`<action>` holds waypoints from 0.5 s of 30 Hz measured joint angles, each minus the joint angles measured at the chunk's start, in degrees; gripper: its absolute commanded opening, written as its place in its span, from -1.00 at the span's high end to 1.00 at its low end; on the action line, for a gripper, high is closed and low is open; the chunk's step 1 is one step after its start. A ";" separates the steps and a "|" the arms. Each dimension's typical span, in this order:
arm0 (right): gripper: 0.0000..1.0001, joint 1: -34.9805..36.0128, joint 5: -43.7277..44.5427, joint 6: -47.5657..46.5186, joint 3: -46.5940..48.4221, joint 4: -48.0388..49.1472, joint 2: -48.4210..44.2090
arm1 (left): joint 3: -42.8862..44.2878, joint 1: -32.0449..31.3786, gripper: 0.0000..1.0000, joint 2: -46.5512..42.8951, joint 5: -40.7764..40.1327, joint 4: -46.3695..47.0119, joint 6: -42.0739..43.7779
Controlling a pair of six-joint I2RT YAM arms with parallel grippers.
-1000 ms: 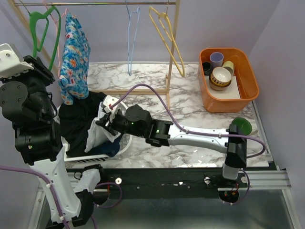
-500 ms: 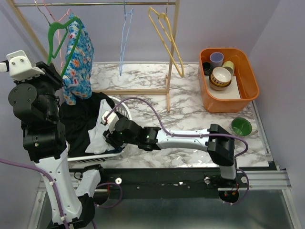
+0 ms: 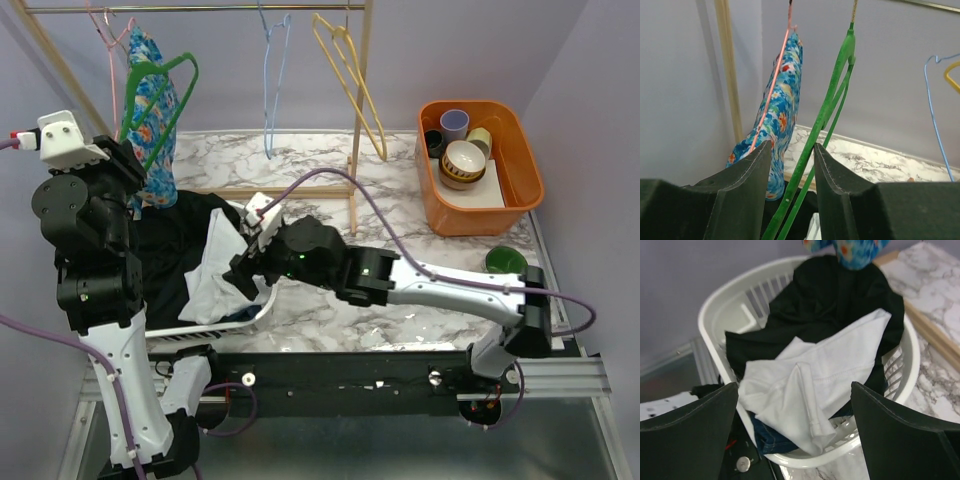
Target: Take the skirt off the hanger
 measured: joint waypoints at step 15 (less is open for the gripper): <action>-1.00 0.00 -3.13 1.16 -10.49 3.52 -19.96 | -6.47 0.00 1.00 6.12 9.46 10.49 -0.48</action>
